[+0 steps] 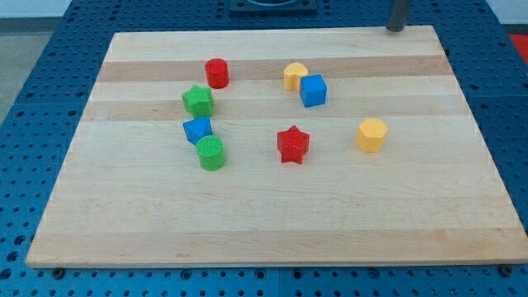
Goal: Move the arm to the horizontal right side of the yellow heart
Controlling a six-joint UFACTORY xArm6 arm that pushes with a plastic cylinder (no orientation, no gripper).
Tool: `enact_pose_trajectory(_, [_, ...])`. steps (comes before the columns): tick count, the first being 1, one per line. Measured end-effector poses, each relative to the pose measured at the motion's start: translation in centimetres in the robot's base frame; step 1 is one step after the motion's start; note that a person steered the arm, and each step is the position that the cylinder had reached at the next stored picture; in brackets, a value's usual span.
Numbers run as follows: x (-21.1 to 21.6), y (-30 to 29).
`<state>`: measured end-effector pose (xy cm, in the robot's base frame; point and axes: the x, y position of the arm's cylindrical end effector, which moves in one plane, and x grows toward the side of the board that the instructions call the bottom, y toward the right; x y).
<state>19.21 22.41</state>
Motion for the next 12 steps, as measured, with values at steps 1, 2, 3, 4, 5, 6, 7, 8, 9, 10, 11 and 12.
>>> enact_pose_trajectory(1, [0.7,-0.7])
enact_pose_trajectory(2, [0.7,-1.0])
enact_pose_trajectory(3, [7.3,-1.4])
enact_pose_trajectory(4, [11.8,-1.3])
enact_pose_trajectory(5, [11.8,-1.4])
enact_pose_trajectory(6, [6.7,3.1])
enact_pose_trajectory(7, [2.2,4.3])
enact_pose_trajectory(8, [-0.1,3.3])
enact_pose_trajectory(9, [0.0,0.2])
enact_pose_trajectory(10, [4.9,-3.8])
enact_pose_trajectory(11, [13.2,-4.5])
enact_pose_trajectory(12, [17.8,-5.6])
